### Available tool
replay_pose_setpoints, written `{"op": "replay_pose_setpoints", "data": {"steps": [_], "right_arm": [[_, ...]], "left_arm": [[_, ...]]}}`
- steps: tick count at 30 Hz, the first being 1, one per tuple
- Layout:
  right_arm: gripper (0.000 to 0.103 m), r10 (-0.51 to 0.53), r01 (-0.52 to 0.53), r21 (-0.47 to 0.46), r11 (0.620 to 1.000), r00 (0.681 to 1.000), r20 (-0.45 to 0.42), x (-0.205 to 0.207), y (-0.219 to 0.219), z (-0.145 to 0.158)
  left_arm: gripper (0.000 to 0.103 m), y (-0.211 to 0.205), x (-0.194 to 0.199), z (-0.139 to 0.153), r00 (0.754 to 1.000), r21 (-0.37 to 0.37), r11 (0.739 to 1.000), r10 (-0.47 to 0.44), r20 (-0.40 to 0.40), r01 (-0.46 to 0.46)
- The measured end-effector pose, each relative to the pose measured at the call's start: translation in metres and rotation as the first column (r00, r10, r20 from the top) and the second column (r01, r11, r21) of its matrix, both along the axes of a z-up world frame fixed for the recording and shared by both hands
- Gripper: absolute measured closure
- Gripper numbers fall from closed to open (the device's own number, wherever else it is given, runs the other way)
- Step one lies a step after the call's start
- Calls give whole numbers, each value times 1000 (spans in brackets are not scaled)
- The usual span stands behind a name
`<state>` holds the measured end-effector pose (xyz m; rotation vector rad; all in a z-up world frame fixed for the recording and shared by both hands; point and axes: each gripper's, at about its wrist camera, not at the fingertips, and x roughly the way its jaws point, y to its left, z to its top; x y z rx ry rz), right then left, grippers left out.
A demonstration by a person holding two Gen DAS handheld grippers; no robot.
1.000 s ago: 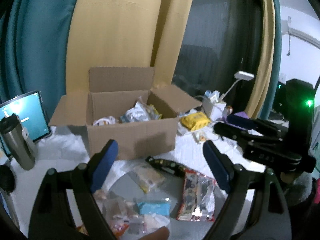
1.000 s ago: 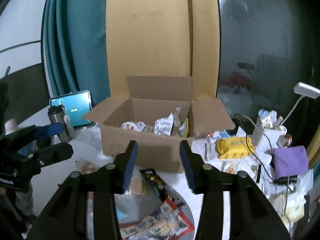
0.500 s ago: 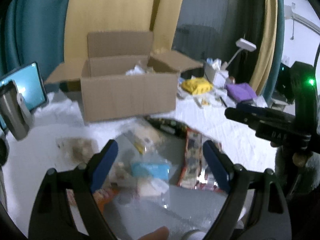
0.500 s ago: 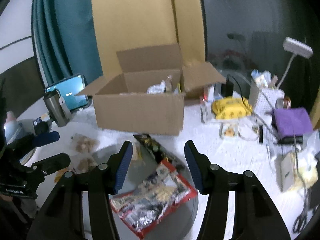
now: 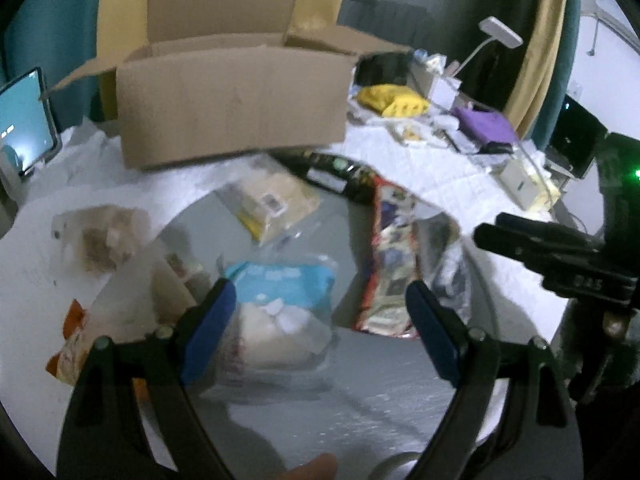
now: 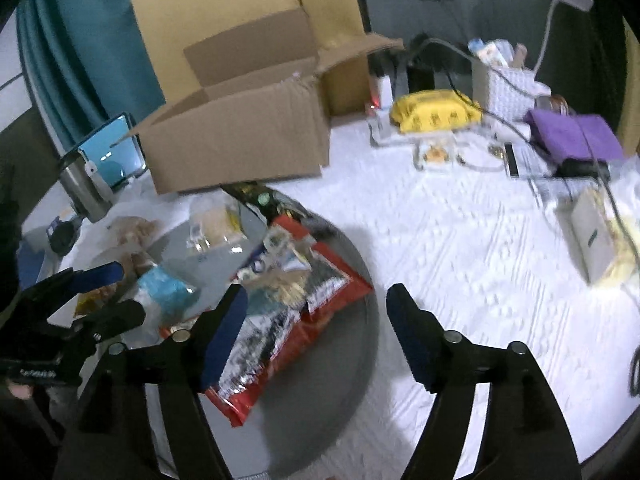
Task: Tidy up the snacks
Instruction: 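Grasp the clear blue-labelled bread pack with the left tool while the right tool grasps the red chip bag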
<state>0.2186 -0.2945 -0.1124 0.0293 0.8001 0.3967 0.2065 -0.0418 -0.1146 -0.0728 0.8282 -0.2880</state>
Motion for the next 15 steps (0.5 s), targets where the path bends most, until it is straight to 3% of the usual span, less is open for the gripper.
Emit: {"op": "replay_pose_setpoints", "data": {"steps": [7, 15], "right_arm": [[24, 27, -27, 7, 1000, 998, -58, 7, 21, -17], [16, 64, -64, 12, 998, 991, -116, 19, 57, -36]], "left_arm": [[15, 23, 9, -22, 998, 20, 999, 38, -57, -37], [15, 22, 8, -25, 999, 34, 999, 17, -47, -15]]}}
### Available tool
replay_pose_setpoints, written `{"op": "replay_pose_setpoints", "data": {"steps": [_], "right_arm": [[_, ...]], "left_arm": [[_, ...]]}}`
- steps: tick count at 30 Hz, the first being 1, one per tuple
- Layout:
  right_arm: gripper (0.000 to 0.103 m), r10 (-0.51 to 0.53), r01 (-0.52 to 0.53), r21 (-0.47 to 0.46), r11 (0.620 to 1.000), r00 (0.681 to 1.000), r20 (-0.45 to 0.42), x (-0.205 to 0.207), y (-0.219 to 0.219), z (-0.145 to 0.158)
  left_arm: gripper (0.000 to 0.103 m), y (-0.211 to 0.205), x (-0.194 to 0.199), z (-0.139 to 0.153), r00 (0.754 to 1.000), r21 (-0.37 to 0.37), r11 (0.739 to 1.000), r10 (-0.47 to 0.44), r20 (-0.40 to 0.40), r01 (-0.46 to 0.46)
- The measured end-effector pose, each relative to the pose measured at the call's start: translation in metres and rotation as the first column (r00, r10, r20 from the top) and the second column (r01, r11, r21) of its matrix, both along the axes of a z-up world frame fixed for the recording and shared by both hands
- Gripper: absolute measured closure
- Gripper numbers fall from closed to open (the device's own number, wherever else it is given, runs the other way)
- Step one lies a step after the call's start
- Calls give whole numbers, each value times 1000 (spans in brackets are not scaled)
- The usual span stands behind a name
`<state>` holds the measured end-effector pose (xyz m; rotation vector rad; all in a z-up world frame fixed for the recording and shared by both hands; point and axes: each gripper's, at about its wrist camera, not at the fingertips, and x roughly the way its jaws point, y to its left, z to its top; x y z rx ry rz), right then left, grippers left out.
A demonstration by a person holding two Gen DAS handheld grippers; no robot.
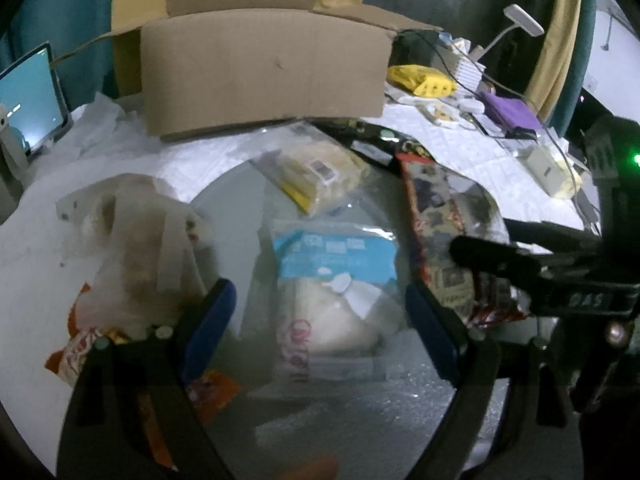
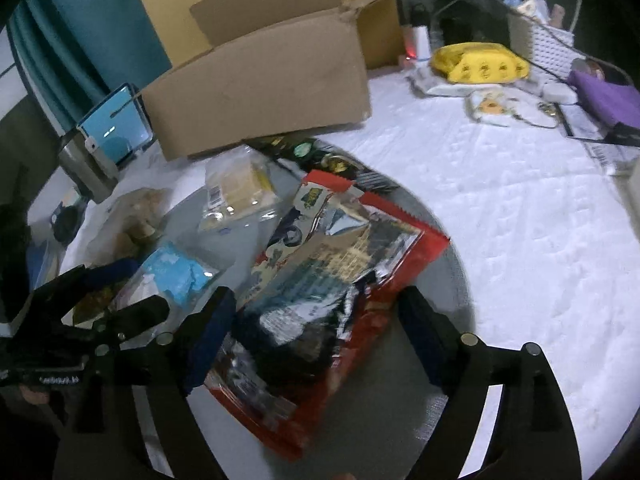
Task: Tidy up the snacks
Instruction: 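Grasp the clear blue-labelled bread pack with the left tool while the right tool grasps the red chip bag, then lift both held snacks and carry them toward the cardboard box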
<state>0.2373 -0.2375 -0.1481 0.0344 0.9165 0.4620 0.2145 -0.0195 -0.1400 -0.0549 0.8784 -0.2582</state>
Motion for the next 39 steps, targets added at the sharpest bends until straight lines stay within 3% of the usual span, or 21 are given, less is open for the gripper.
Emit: {"op": "replay_pose_setpoints", "data": {"steps": [8, 10, 17, 39], "right_arm": [[18, 29, -25, -72, 997, 998, 58, -3, 12, -6], [21, 36, -30, -85, 996, 997, 67, -5, 12, -7], [31, 39, -33, -82, 996, 996, 74, -10, 0, -7], [33, 20, -14, -52, 999, 995, 101, -40, -30, 4]], "left_arm": [[16, -20, -2, -8, 998, 67, 996, -66, 1, 66], [28, -22, -2, -8, 997, 73, 995, -71, -1, 71], [40, -32, -8, -10, 997, 104, 992, -78, -3, 78], [41, -55, -37, 0, 990, 78, 987, -144, -4, 144]]}}
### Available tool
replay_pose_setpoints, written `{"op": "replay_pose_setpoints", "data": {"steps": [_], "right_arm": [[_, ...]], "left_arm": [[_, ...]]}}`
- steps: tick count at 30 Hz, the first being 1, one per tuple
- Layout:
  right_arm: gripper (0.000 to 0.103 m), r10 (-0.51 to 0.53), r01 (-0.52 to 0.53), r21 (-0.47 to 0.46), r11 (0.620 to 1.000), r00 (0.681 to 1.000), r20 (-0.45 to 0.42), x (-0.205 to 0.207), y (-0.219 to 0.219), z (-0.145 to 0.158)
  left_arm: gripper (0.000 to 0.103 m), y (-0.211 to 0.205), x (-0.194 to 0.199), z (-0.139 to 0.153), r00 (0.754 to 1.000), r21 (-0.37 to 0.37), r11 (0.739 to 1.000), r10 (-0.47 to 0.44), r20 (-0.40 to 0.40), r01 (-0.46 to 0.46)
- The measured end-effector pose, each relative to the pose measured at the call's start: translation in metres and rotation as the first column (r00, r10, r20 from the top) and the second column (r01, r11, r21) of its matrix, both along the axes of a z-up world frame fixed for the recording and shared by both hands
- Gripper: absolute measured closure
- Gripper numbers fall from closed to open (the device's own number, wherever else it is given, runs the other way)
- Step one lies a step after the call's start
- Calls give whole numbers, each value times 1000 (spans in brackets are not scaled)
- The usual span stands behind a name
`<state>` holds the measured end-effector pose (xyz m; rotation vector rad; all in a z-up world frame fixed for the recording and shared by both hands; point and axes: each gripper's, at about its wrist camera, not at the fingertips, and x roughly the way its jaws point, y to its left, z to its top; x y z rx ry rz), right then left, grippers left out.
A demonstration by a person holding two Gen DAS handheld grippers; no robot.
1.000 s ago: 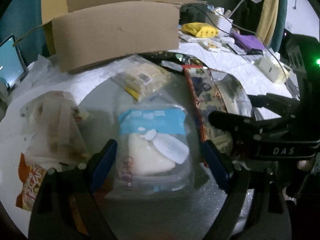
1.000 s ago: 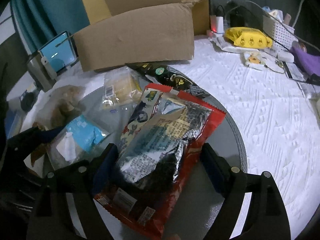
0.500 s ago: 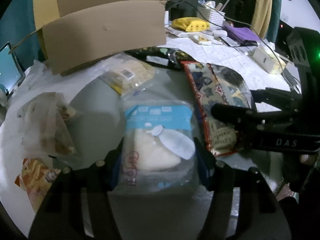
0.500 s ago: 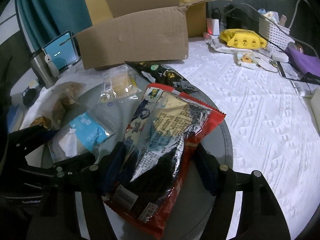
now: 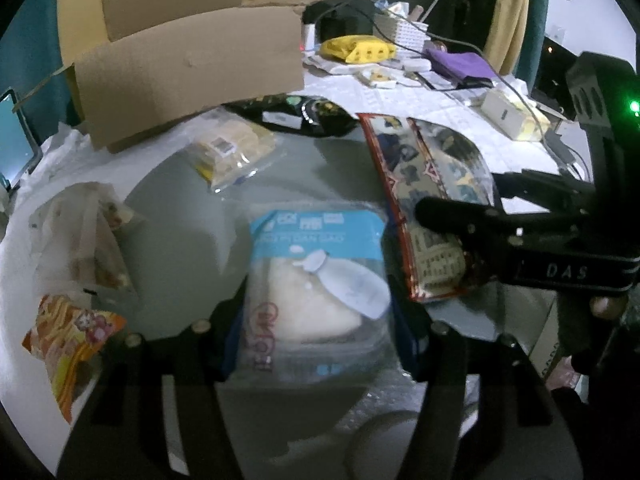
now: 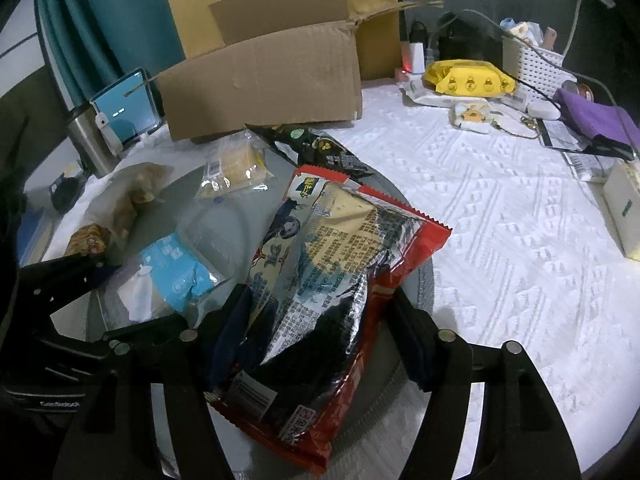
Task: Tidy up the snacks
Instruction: 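Lift both held snacks and carry them toward the cardboard box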
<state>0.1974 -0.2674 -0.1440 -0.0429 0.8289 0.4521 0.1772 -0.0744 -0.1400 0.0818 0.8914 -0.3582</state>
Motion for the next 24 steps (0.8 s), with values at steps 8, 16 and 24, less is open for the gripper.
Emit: {"op": "replay_pose_setpoints", "data": {"steps": [8, 16, 24], "right_arm": [[33, 1, -1, 3, 1000, 999, 42, -13, -4, 18], [33, 8, -8, 5, 1000, 996, 85, -16, -1, 41], [33, 31, -32, -1, 999, 990, 136, -7, 8, 68]], "left_arm": [[41, 4, -10, 24, 999, -28, 1000, 3, 48, -2], [41, 12, -11, 47, 996, -57, 998, 15, 88, -10], [41, 23, -5, 74, 988, -68, 997, 42, 149, -32]]}}
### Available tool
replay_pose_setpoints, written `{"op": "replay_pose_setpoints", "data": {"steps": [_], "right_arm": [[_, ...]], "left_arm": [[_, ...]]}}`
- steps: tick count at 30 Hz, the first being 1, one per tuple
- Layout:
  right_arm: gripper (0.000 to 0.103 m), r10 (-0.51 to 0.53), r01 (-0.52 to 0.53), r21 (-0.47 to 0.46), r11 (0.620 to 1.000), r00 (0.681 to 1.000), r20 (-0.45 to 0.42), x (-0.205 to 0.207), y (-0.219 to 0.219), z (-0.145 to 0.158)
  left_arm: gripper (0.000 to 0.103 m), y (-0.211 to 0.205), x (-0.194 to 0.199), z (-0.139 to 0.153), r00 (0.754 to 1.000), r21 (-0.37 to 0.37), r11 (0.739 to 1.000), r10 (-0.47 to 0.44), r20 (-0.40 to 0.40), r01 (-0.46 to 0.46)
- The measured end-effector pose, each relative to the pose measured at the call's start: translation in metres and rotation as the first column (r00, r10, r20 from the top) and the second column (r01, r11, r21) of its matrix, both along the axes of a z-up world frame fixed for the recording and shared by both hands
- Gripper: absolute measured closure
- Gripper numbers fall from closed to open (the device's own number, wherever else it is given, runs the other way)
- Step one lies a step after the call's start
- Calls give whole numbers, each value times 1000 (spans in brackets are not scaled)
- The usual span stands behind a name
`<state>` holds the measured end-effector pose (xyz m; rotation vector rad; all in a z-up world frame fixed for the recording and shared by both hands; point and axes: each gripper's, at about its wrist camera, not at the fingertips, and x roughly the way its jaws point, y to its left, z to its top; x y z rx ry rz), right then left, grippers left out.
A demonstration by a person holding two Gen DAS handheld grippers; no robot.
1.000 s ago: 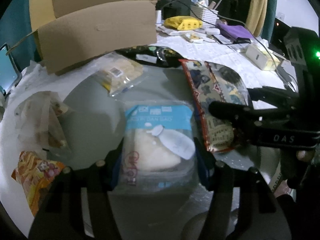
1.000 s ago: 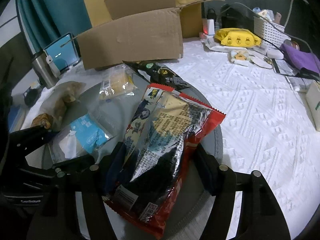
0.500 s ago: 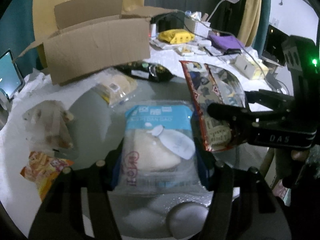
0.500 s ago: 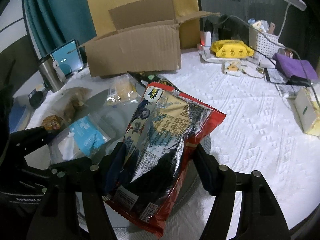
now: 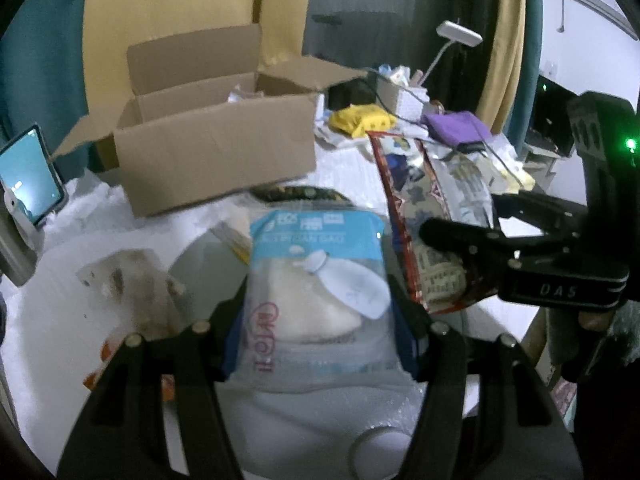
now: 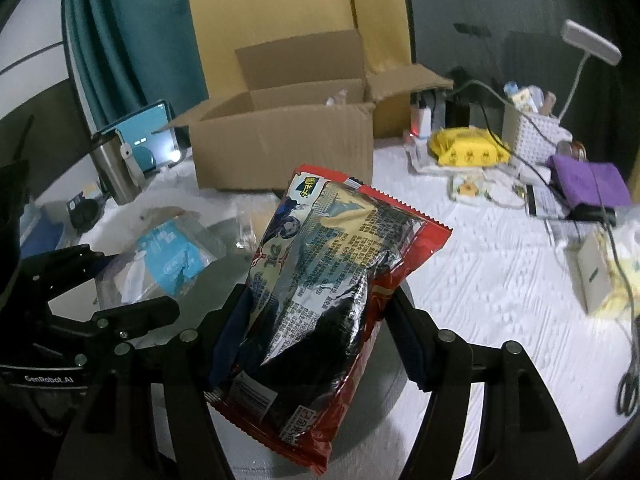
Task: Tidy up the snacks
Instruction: 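Lift both held snacks and carry them toward the cardboard box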
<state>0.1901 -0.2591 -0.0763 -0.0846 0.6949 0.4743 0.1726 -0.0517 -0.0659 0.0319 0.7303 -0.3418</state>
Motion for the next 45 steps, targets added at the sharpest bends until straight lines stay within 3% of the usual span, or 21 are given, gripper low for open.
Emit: {"op": "replay_pose_setpoints", "data": {"steps": [24, 45], "right_arm": [[33, 52, -51, -5, 999, 991, 127, 47, 33, 70], [33, 88, -86, -18, 996, 980, 179, 103, 63, 96]], "left_arm": [[41, 41, 41, 69, 989, -54, 996, 77, 128, -71], [41, 66, 102, 106, 972, -58, 994, 100, 213, -89]]}}
